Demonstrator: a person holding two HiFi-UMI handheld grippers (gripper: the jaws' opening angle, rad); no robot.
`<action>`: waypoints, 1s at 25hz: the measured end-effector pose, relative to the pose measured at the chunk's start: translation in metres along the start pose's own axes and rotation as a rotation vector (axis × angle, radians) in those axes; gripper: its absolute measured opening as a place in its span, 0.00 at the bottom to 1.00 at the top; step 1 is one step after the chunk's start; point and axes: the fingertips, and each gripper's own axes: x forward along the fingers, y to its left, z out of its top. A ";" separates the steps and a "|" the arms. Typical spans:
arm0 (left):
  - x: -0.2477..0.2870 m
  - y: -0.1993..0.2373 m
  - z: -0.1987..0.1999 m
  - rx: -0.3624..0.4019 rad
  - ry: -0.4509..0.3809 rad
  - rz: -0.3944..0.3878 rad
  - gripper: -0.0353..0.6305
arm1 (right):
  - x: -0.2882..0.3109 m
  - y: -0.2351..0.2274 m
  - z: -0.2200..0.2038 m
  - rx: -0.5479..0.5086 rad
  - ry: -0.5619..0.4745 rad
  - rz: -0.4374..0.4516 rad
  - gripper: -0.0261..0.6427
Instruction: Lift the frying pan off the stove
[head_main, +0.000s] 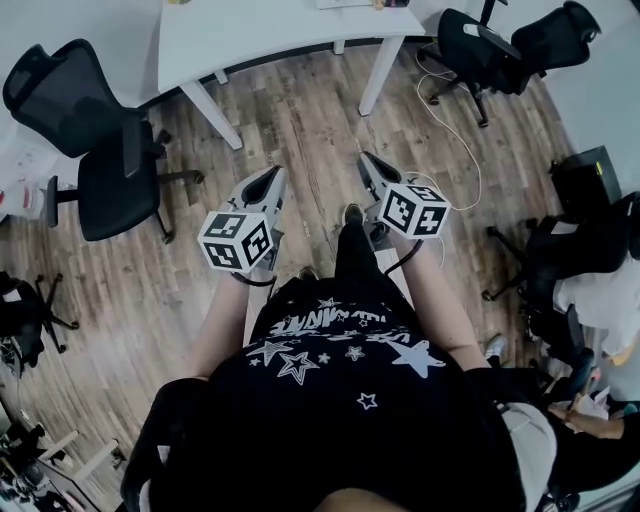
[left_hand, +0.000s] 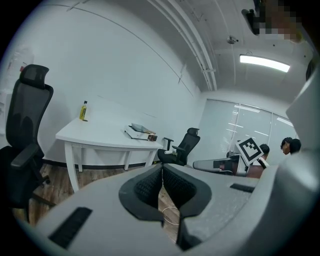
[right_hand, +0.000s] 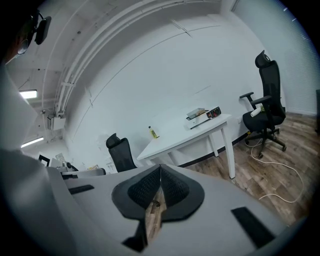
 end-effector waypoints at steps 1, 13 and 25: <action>0.007 0.001 0.002 0.000 0.002 0.002 0.07 | 0.006 -0.007 0.004 -0.001 0.005 0.000 0.05; 0.138 0.025 0.053 -0.032 0.011 0.039 0.07 | 0.084 -0.101 0.090 0.036 0.048 0.009 0.05; 0.250 0.012 0.103 0.006 0.019 0.010 0.07 | 0.132 -0.174 0.154 0.046 0.075 0.008 0.05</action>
